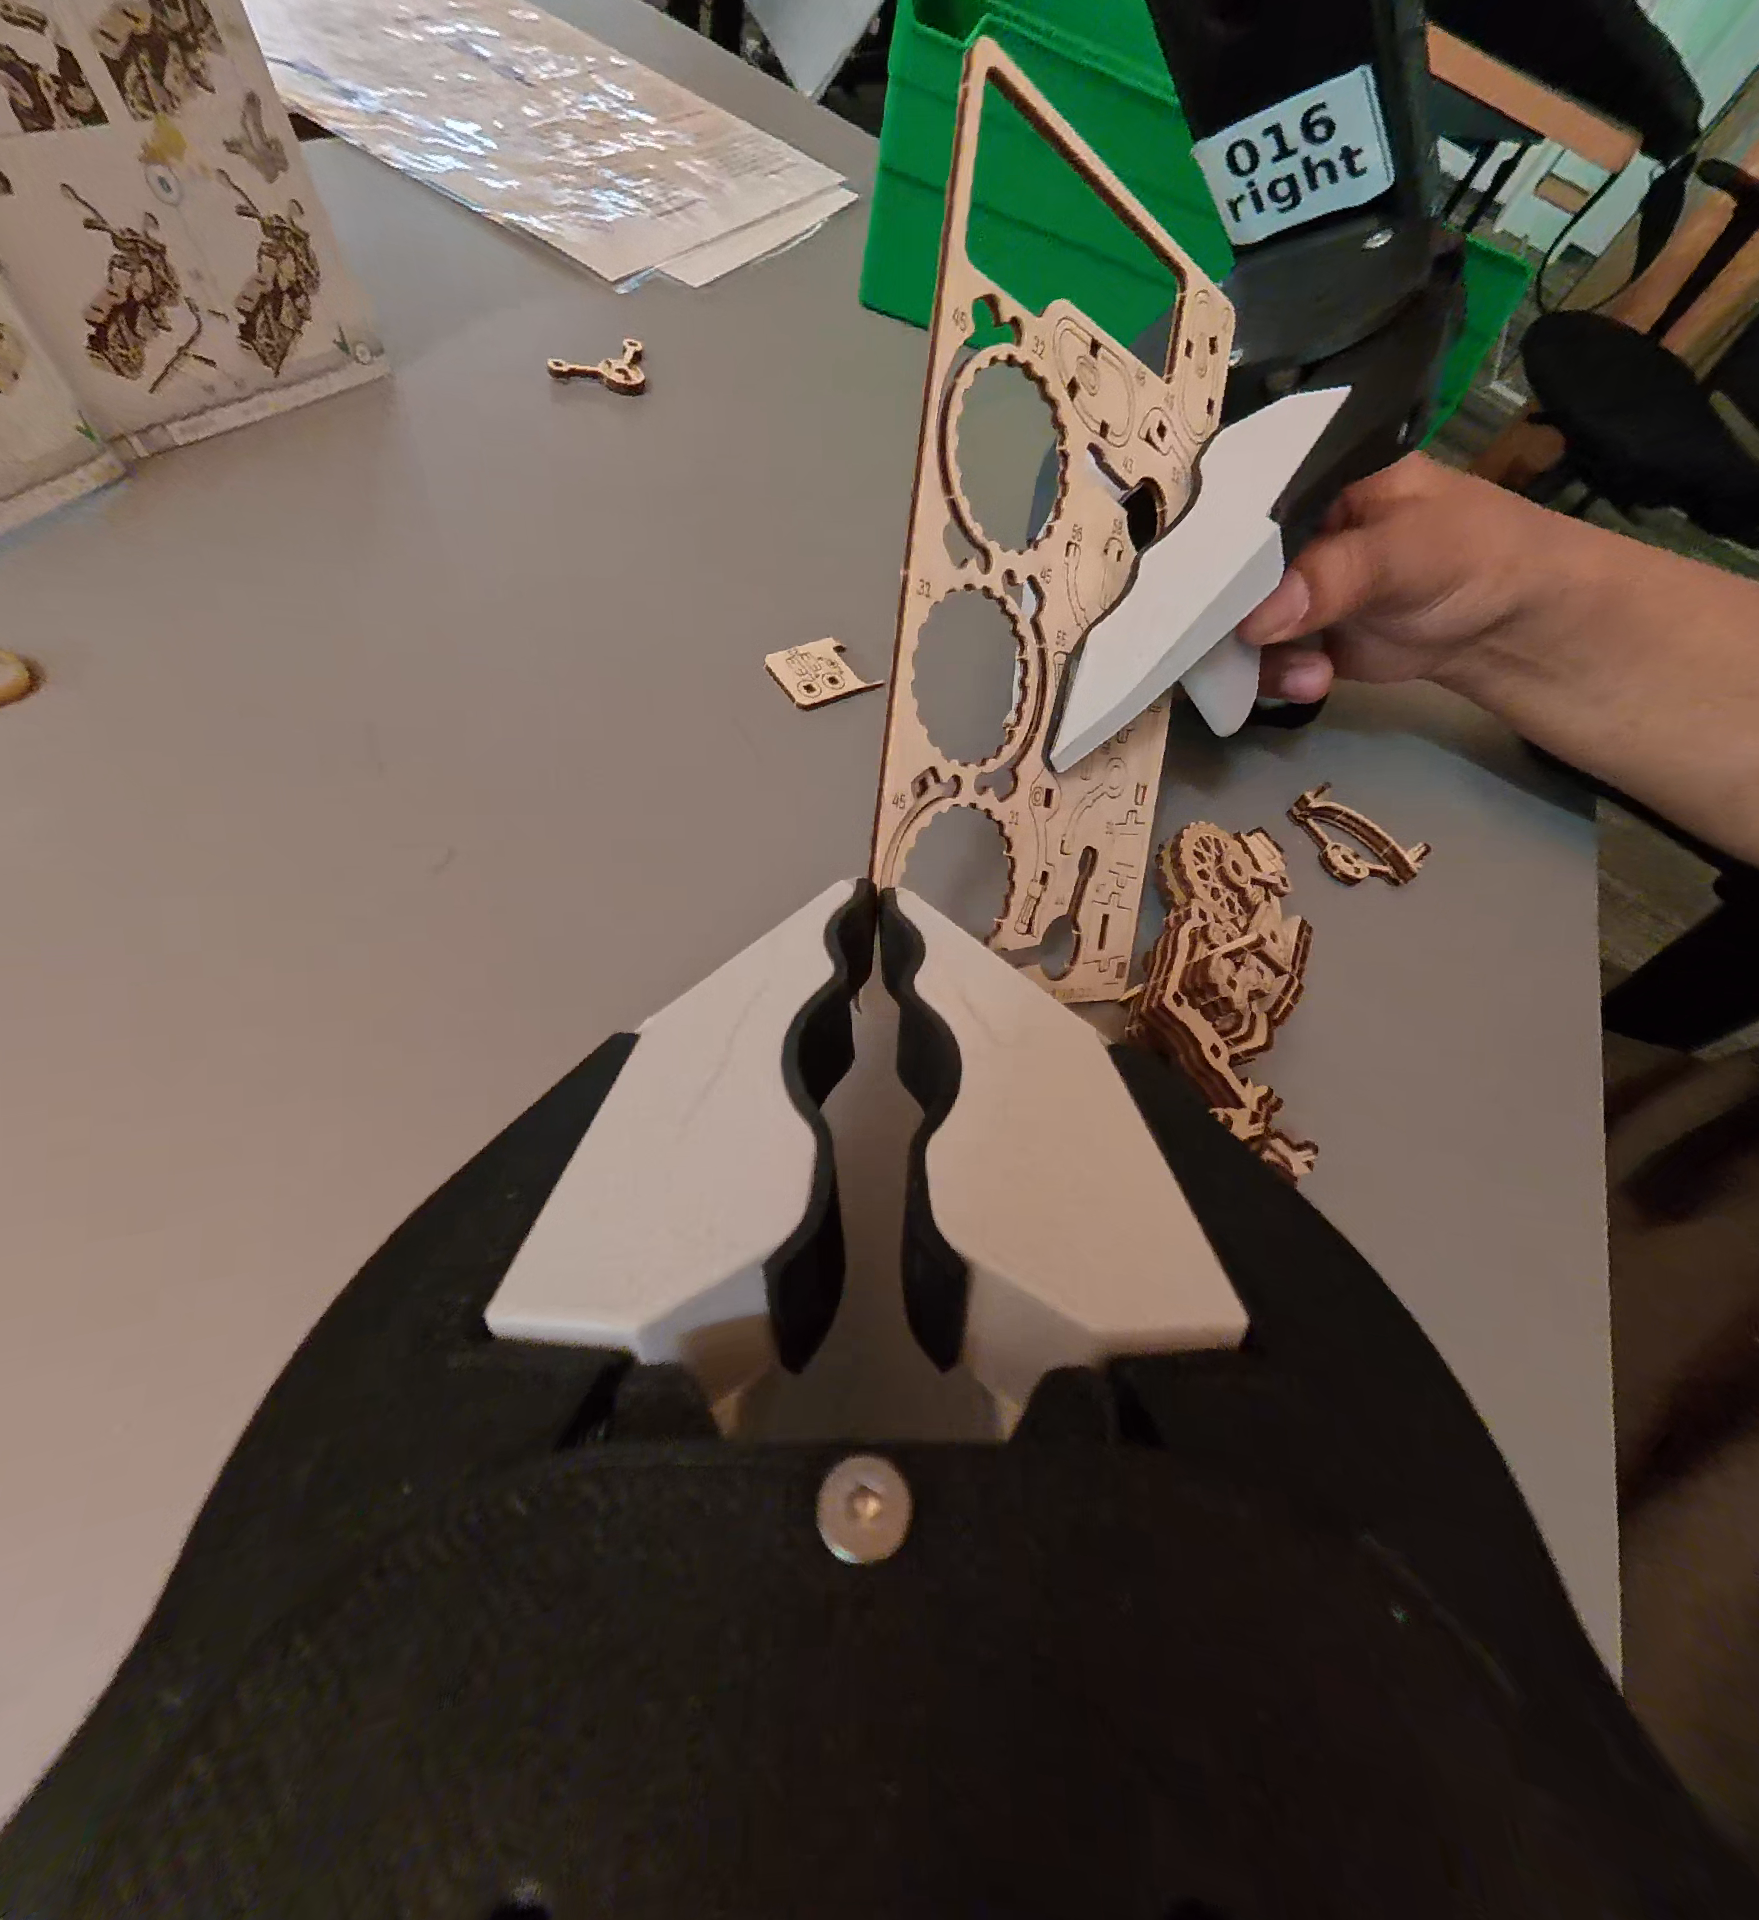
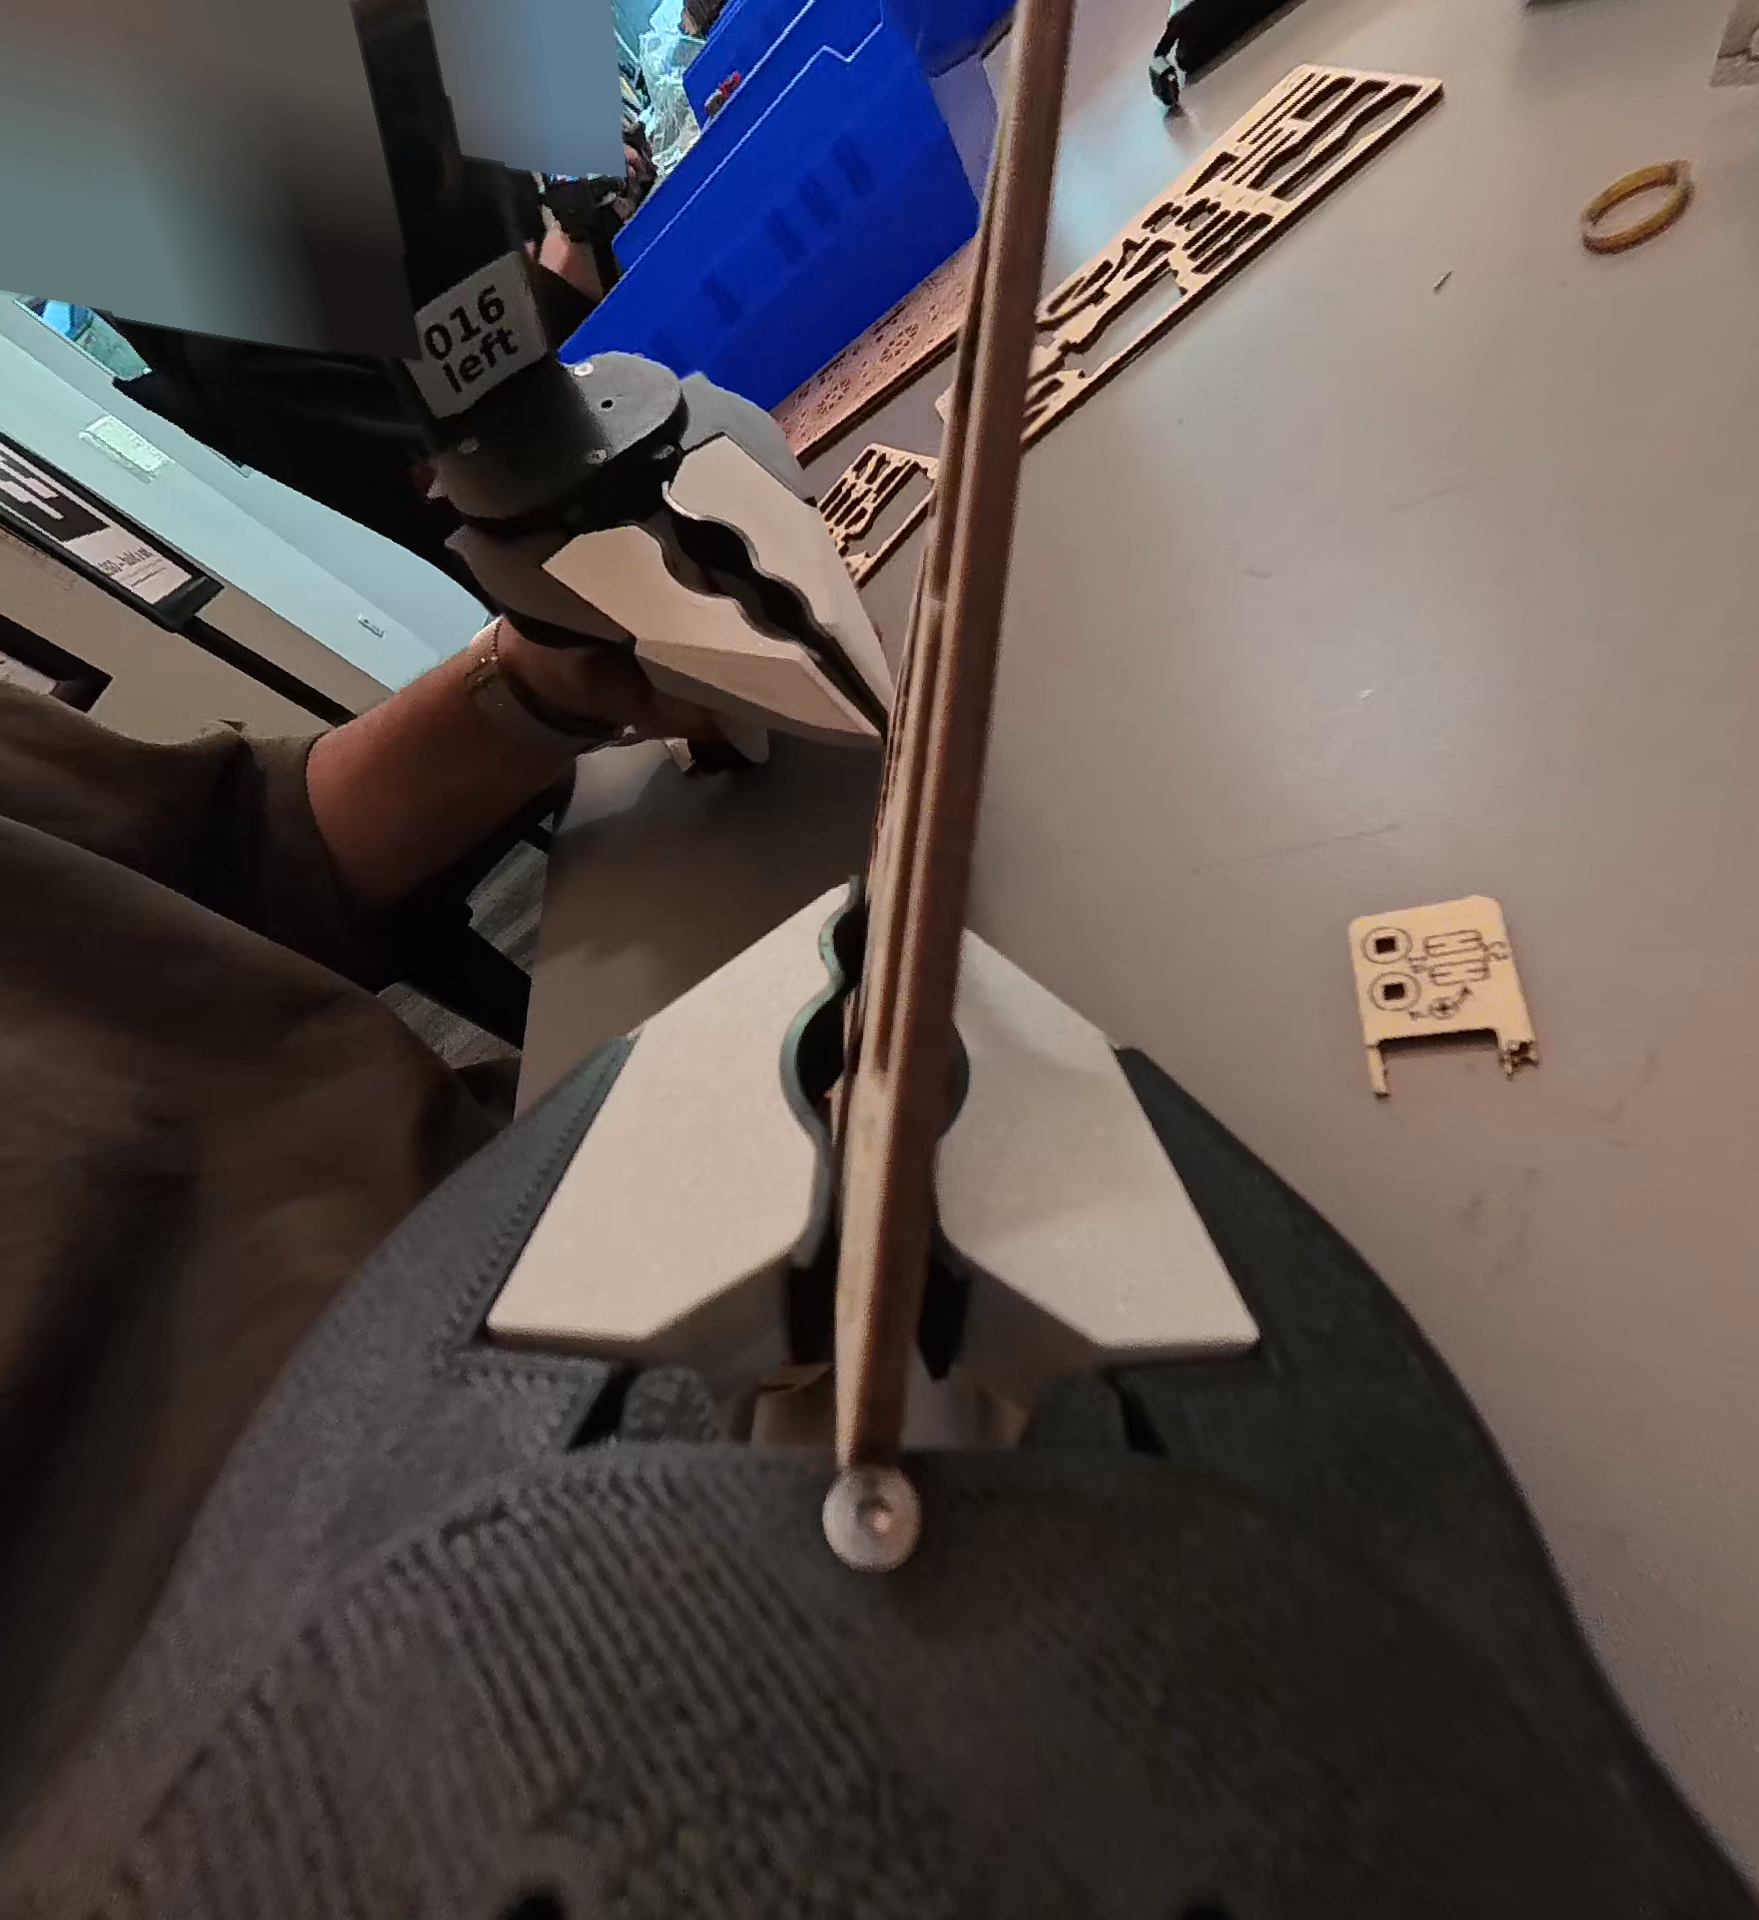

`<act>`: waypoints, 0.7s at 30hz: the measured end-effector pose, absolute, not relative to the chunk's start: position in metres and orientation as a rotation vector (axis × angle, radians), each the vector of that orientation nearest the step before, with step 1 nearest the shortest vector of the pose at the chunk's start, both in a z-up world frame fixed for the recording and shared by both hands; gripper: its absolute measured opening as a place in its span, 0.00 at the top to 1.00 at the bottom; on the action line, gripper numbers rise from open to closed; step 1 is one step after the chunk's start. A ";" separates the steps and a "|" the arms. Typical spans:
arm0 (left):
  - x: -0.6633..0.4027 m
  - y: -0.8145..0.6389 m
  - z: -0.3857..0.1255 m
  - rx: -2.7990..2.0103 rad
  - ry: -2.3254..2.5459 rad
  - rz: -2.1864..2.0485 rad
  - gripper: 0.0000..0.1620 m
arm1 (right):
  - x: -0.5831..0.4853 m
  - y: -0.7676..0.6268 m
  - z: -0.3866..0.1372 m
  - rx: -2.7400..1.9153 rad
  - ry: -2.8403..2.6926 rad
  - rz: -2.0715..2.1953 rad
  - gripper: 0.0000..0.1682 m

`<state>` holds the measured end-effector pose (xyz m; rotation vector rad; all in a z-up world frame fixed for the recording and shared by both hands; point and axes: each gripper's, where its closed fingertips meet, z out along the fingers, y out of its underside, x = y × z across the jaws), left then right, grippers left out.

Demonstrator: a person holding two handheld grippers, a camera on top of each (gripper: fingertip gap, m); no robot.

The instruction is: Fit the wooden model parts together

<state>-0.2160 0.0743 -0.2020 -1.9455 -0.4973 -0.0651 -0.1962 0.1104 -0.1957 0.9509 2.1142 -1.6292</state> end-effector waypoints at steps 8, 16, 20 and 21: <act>-0.207 0.068 -0.192 -1.795 -0.534 -0.425 0.95 | -0.190 0.107 -0.188 0.859 2.118 -1.661 0.99; -0.196 0.069 -0.190 -1.800 -0.474 -0.488 0.99 | -0.187 0.106 -0.186 0.818 2.123 -1.667 0.99; -0.196 0.068 -0.190 -1.798 -0.469 -0.491 1.00 | -0.186 0.105 -0.186 0.817 2.120 -1.666 0.99; -0.195 0.068 -0.190 -1.801 -0.467 -0.487 1.00 | -0.186 0.105 -0.186 0.818 2.119 -1.666 0.99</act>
